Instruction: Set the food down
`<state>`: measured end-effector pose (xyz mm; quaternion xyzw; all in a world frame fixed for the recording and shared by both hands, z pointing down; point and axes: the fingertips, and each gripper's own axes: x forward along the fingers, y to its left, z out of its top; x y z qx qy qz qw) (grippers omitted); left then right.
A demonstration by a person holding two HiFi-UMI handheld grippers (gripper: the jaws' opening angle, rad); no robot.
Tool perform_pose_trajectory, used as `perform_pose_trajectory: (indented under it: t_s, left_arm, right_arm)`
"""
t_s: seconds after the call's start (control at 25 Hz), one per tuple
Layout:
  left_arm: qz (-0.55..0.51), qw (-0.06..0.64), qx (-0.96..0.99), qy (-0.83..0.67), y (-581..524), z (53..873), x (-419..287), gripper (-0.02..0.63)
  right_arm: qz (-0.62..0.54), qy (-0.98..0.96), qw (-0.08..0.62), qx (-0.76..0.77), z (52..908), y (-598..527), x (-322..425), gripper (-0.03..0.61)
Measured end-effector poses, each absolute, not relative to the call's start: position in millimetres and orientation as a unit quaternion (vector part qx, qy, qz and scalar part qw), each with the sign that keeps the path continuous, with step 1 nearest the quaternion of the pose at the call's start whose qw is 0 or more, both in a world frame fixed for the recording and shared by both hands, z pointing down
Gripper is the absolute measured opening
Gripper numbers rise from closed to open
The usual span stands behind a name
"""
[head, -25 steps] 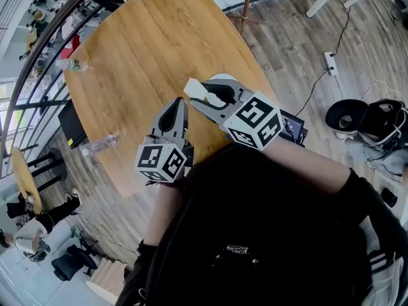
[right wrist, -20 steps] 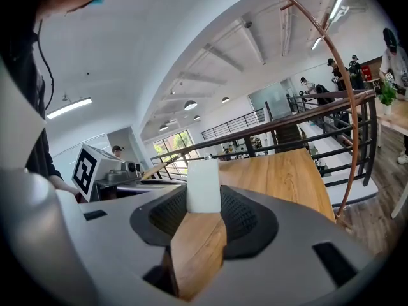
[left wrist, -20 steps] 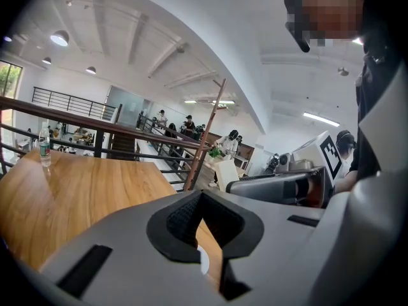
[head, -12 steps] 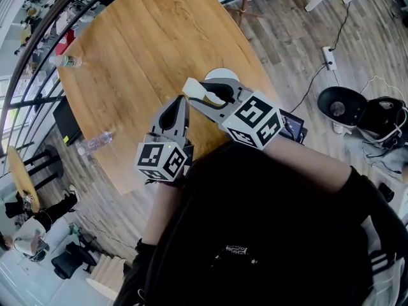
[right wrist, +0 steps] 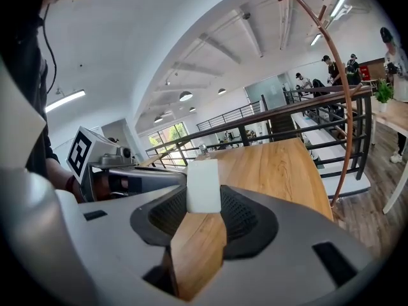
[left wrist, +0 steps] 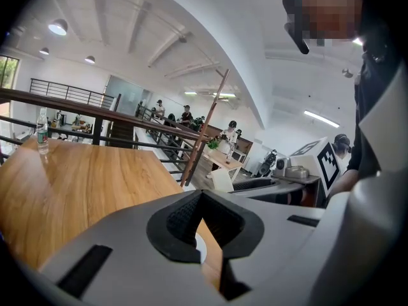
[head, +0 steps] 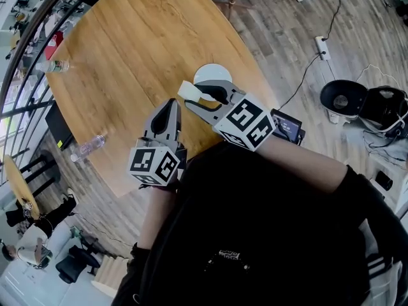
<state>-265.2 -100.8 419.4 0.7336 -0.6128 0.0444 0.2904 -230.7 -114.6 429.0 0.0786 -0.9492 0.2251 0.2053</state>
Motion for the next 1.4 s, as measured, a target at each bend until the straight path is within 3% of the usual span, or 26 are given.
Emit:
perform_pose_trajectory:
  t_s: [1.4]
  left_arm:
    - [0.069,0.322,0.732,-0.597,-104,449,-264,0.005]
  right_arm:
    - [0.246,-0.928,0.26,0.105,513,-129,-238,0.172]
